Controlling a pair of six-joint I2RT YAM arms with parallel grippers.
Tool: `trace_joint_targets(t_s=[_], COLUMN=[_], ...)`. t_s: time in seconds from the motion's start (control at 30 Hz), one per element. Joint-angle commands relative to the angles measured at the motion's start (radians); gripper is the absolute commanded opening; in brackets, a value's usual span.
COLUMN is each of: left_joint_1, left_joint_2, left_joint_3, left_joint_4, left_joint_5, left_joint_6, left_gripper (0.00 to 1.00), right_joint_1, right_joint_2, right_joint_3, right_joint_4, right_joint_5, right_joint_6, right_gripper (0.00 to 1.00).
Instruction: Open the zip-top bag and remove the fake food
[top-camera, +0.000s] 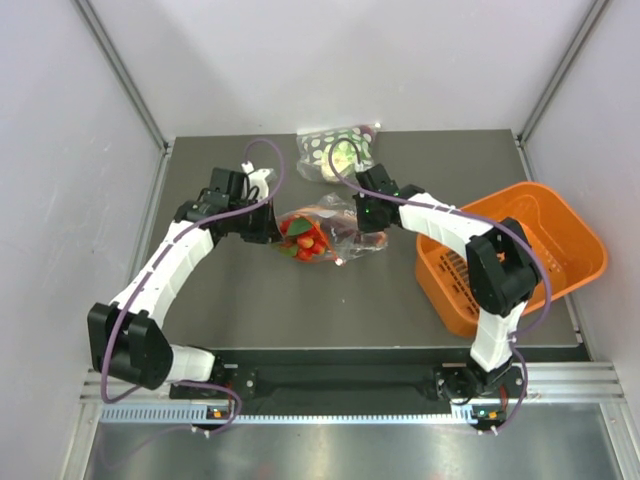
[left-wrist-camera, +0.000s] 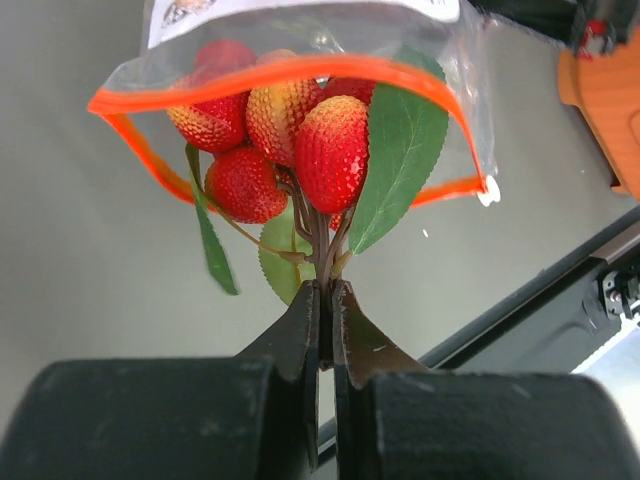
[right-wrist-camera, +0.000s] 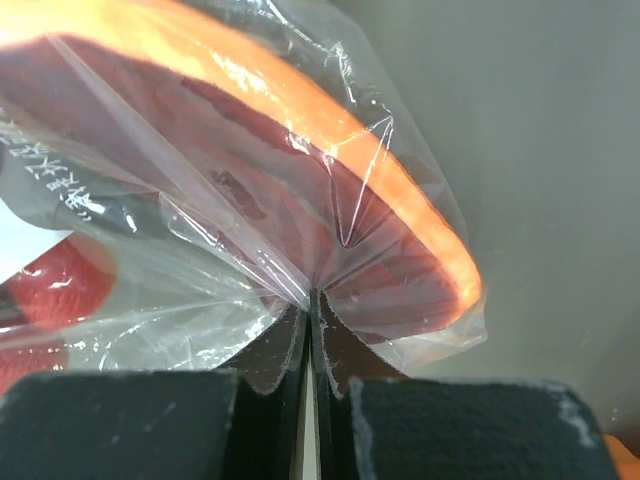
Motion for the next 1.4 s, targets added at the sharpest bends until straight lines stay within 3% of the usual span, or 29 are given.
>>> trace_joint_targets(t_s=[0.0,0.4,1.13,1.37], left_joint_1=[0.007,0.007,0.009,0.009], left_joint_2=[-0.074,-0.168,-0.177,-0.205], left_joint_3=[0.003,0.045,0.222,0.253], left_joint_4=[-0.021,-0.081,-0.045,-0.096], left_joint_5=[0.035,0.069,0.233,0.17], left_joint_6=[0.011,-0.01,-0.108,-0.107], left_gripper=[0.0,0.0,0.0,0.0], right_joint_1=[-0.022,-0.03,-0.028,-0.029], right_joint_2=[0.019,0.077,0.086,0.086], right_joint_3=[0.071,0.141,0.137,0.15], right_joint_4=[0.009,0.009,0.01,0.01], right_joint_5=[0.014,-0.027,-0.083,-0.081], right_joint_6=[0.026,0.039,0.059,0.052], right_gripper=[0.0,0.0,0.0,0.0])
